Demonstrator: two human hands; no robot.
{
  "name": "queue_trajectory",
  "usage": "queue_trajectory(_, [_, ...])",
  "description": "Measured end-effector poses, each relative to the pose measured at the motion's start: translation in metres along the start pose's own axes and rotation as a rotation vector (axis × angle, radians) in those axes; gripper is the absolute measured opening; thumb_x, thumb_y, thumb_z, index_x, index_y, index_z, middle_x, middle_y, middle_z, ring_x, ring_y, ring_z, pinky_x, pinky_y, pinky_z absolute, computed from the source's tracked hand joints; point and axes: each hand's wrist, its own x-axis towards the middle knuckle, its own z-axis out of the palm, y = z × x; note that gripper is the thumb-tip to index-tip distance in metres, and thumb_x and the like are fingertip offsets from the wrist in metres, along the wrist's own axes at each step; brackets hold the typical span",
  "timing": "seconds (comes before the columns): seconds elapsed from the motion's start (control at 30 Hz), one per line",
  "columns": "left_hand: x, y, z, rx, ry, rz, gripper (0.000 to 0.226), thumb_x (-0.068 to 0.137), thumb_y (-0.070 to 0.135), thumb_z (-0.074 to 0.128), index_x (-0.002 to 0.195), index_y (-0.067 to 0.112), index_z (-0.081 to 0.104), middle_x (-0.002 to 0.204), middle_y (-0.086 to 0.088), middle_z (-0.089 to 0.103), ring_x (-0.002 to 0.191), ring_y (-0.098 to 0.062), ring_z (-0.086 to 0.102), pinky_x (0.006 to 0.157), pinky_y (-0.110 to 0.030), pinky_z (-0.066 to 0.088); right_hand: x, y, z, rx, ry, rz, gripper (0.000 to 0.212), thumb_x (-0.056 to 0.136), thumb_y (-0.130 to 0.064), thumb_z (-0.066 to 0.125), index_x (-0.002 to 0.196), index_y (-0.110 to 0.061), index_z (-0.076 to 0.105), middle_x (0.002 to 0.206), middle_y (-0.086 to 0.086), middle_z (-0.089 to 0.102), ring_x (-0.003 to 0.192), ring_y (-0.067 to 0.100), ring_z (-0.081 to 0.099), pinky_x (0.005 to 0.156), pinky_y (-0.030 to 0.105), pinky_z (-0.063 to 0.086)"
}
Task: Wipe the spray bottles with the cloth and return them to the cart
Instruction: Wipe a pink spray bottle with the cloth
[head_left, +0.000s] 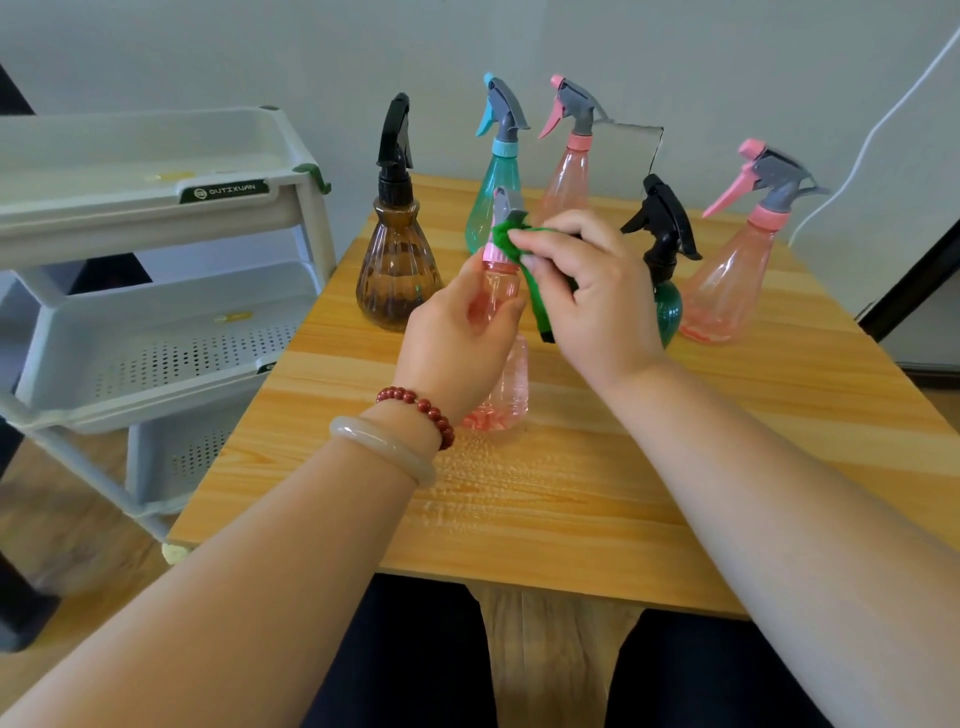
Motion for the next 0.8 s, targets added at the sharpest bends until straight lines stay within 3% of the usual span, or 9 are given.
queue_trajectory(0.17, [-0.002, -0.001, 0.000, -0.035, -0.016, -0.011, 0.027, 0.097, 0.033, 0.056, 0.124, 0.027, 0.057, 0.079, 0.002, 0.063, 0.070, -0.007, 0.057, 0.060, -0.015, 0.045, -0.003, 0.007, -0.012, -0.032, -0.045, 0.116, 0.019, 0.091, -0.009, 0.062, 0.106, -0.008, 0.075, 0.096, 0.003, 0.064, 0.087, 0.009, 0.057, 0.080, 0.021, 0.048])
queue_trajectory(0.27, [-0.002, 0.000, 0.001, -0.024, -0.023, 0.000, 0.029, 0.097, 0.031, 0.057, 0.126, 0.026, 0.056, 0.074, 0.010, 0.058, 0.068, 0.000, 0.055, 0.060, -0.011, 0.043, -0.002, -0.001, -0.013, -0.006, 0.011, 0.083, 0.018, 0.092, -0.006, 0.062, 0.105, -0.006, 0.075, 0.095, 0.005, 0.065, 0.087, 0.009, 0.056, 0.080, 0.011, 0.043])
queue_trajectory(0.43, [-0.003, -0.001, -0.001, -0.043, -0.019, 0.001, 0.030, 0.097, 0.030, 0.058, 0.127, 0.025, 0.056, 0.074, 0.009, 0.058, 0.067, -0.001, 0.055, 0.059, -0.013, 0.043, -0.009, 0.001, -0.008, -0.012, -0.016, 0.121, 0.019, 0.091, -0.008, 0.062, 0.105, -0.007, 0.075, 0.094, 0.005, 0.066, 0.089, 0.015, 0.060, 0.082, 0.012, 0.044])
queue_trajectory(0.6, [-0.005, -0.001, 0.001, -0.044, -0.020, 0.023, 0.036, 0.097, 0.028, 0.059, 0.133, 0.023, 0.055, 0.072, 0.013, 0.056, 0.067, 0.002, 0.054, 0.062, -0.009, 0.042, -0.003, -0.003, -0.013, -0.007, 0.031, 0.048, 0.018, 0.092, -0.005, 0.062, 0.104, -0.005, 0.075, 0.095, 0.006, 0.066, 0.090, 0.008, 0.057, 0.083, 0.008, 0.041])
queue_trajectory(0.8, [-0.010, -0.001, -0.003, -0.076, -0.021, 0.033, 0.035, 0.097, 0.029, 0.059, 0.131, 0.027, 0.054, 0.082, 0.008, 0.064, 0.076, -0.003, 0.060, 0.067, -0.014, 0.048, -0.007, -0.003, -0.013, 0.045, 0.021, 0.109, 0.018, 0.091, -0.006, 0.063, 0.104, -0.007, 0.075, 0.098, -0.001, 0.066, 0.092, 0.002, 0.055, 0.086, 0.008, 0.041])
